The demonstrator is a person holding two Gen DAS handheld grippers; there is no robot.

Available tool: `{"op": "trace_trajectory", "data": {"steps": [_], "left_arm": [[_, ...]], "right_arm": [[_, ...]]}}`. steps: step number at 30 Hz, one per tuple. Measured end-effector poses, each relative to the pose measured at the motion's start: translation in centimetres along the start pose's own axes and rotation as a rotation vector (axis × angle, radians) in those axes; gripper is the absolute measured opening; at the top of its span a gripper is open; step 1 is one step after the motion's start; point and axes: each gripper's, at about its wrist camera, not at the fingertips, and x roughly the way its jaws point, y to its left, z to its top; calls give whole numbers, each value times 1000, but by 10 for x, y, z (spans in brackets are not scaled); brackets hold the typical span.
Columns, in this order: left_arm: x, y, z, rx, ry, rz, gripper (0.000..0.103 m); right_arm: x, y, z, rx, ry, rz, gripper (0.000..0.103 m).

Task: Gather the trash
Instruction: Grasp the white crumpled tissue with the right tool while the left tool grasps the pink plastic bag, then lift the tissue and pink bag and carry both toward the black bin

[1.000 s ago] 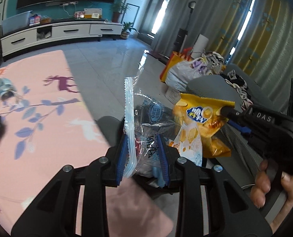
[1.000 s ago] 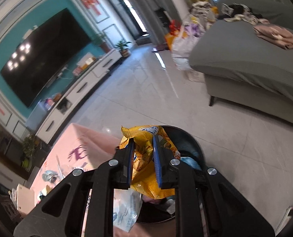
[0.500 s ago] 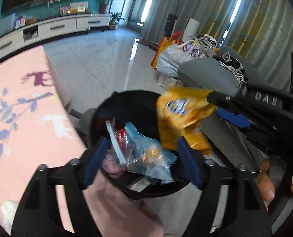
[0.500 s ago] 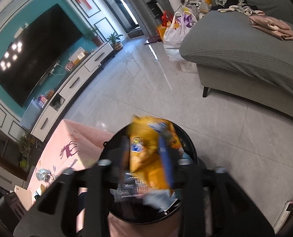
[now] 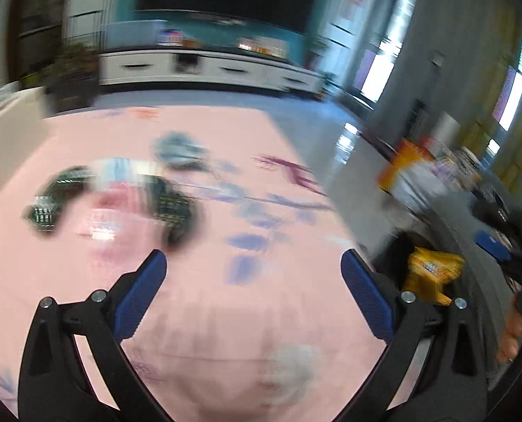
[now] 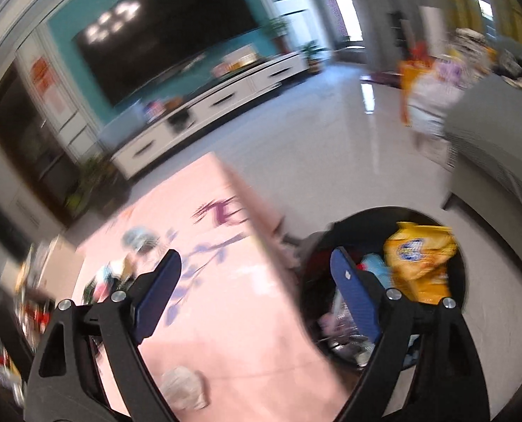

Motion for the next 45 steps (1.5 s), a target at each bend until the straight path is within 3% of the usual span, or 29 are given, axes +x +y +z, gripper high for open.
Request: {"op": "trace_trajectory", "data": {"steps": [3, 7, 12, 18, 21, 25, 29, 30, 33, 45], "left_arm": [[-5, 56, 3, -63, -24, 68, 99], [3, 99, -2, -120, -24, 71, 98], [35, 113, -2, -133, 39, 40, 86], [72, 114, -11, -153, 114, 10, 71], [80, 114, -12, -168, 117, -4, 66], [86, 118, -14, -218, 117, -42, 57], [87, 119, -17, -236, 100, -59, 38], [86, 118, -18, -229, 97, -59, 27], [79, 116, -17, -219, 85, -47, 16], [-17, 122, 0, -280, -57, -126, 16]], "right_arm": [[9, 29, -13, -62, 49, 42, 86], [31, 61, -48, -119, 163, 92, 86], [60, 92, -97, -145, 294, 136, 86], [85, 104, -136, -226, 384, 51, 85], [86, 107, -138, -257, 369, 33, 76], [90, 107, -142, -286, 381, 12, 55], [91, 112, -147, -334, 369, -23, 38], [91, 113, -147, -341, 366, -24, 37], [90, 113, -145, -334, 356, -10, 34], [65, 132, -113, -318, 256, 57, 34]]}}
